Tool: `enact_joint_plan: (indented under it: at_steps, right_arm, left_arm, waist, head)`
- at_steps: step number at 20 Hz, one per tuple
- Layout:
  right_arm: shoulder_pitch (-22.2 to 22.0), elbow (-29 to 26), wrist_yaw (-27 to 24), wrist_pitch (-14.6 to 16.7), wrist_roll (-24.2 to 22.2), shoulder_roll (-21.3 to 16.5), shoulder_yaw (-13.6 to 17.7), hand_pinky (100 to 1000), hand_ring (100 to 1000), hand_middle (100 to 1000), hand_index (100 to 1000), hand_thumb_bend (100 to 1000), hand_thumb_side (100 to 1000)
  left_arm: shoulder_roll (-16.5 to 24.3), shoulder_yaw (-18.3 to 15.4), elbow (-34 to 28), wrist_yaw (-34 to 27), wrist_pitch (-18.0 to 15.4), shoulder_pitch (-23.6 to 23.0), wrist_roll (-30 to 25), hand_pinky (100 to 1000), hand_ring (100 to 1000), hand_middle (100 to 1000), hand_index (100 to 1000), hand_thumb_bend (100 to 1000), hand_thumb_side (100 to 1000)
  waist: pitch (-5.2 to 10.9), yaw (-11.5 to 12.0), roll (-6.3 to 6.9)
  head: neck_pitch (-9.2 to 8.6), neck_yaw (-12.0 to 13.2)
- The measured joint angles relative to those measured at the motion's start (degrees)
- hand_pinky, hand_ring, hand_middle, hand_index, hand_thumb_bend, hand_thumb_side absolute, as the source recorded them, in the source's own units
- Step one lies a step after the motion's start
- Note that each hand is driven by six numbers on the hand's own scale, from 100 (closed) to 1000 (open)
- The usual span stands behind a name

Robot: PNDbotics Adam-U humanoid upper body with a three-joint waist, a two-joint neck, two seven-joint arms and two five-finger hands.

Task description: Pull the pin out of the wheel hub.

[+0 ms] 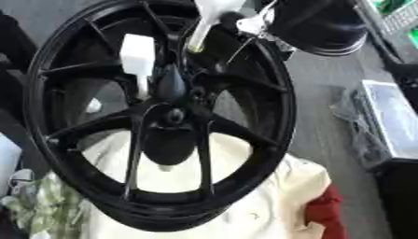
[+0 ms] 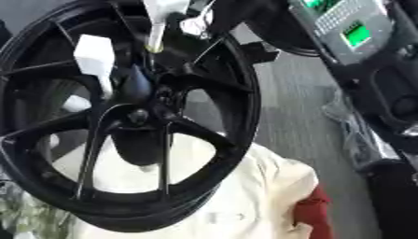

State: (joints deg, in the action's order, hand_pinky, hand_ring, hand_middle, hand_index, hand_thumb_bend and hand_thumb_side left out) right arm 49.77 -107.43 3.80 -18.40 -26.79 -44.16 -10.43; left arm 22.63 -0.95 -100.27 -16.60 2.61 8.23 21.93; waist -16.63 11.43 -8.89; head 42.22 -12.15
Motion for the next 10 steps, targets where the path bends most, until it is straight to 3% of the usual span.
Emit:
enact_joint_plan:
  at_steps: [4, 7, 10]
  right_arm:
    - [-8.0, -2.4, -7.0, -1.4, 8.7, -6.5, 8.1, 803, 553, 228, 428, 100, 100]
    - [-18.1, -4.2, -10.9, -1.2, 16.2, -11.2, 14.8, 806, 555, 243, 437, 100, 100]
    - [-29.2, -5.4, -11.9, -0.6, 22.9, -12.5, 21.1, 813, 577, 300, 486, 100, 100]
  left_arm:
    - [0.0, -0.5, 0.0, 0.0, -0.2, -0.4, 0.4, 841, 769, 703, 736, 331, 674]
    - [0.0, -1.0, 0.0, 0.1, -0.3, -0.9, 0.9, 841, 768, 703, 736, 333, 673]
    - [0.0, -1.5, -0.1, 0.3, -0.5, -1.2, 1.4, 842, 768, 704, 736, 332, 672]
  waist:
    - [0.41, -1.4, 0.41]
    - [0.43, -2.5, 0.64]
    - [0.41, -3.7, 0.96]
  head:
    - [0.01, 1.1]
    - [0.02, 2.0]
    - [0.02, 2.9]
